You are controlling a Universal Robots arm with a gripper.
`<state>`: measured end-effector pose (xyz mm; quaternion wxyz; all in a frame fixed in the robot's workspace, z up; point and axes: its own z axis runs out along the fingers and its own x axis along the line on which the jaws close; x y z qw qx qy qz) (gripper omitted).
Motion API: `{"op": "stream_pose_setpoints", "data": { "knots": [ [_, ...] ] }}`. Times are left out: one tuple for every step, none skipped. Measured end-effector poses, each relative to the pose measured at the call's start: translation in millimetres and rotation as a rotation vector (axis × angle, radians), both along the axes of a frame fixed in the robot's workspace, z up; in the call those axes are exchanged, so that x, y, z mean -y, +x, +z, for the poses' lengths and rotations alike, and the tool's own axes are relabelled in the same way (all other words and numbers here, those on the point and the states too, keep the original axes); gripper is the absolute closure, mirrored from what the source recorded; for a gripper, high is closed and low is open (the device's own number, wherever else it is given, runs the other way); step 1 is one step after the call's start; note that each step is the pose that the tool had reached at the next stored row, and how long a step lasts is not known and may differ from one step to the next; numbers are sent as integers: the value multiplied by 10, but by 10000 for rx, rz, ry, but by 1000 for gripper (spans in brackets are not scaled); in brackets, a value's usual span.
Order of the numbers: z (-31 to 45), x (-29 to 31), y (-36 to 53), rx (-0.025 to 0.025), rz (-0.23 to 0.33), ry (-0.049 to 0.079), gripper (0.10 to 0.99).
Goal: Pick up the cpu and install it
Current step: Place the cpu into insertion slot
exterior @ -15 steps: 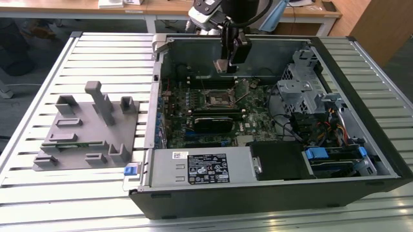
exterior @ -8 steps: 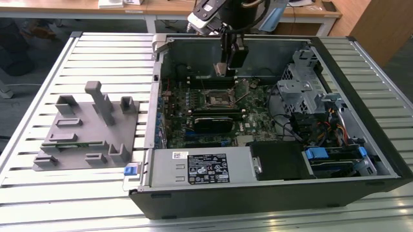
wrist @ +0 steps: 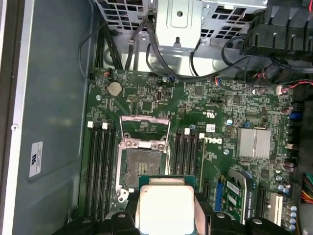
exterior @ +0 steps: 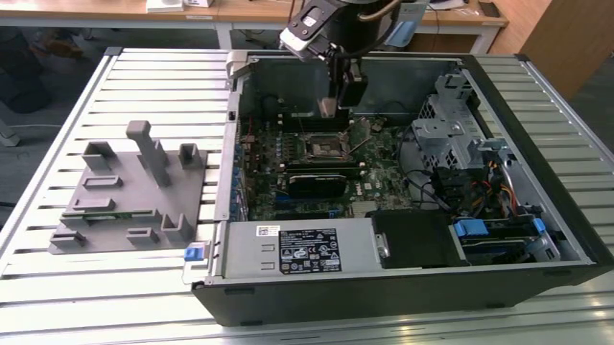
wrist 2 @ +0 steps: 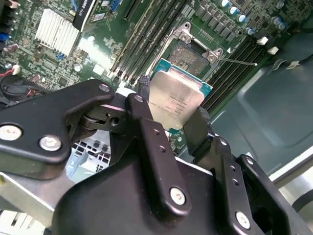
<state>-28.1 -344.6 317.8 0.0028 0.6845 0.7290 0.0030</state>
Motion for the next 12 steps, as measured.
{"op": "stream_pose_setpoints", "data": {
  "knots": [
    [-18,-3,2,0,-3,0,557],
    [-36,-6,3,0,-8,0,557],
    [-54,-8,6,0,-17,-1,557],
    [-74,-10,9,0,-36,0,557],
    [-92,-11,13,0,-67,0,557],
    [-110,-12,19,-1,-121,0,557],
    [-127,-12,23,-2,-194,0,557],
    [-145,-13,25,-3,-263,-1,557],
    [-163,-16,26,-4,-312,-1,557],
    [-181,-23,26,-4,-330,-2,557],
    [-200,-31,27,-4,-332,-2,557],
    [-218,-38,27,-3,-331,0,557]
  ]
}}
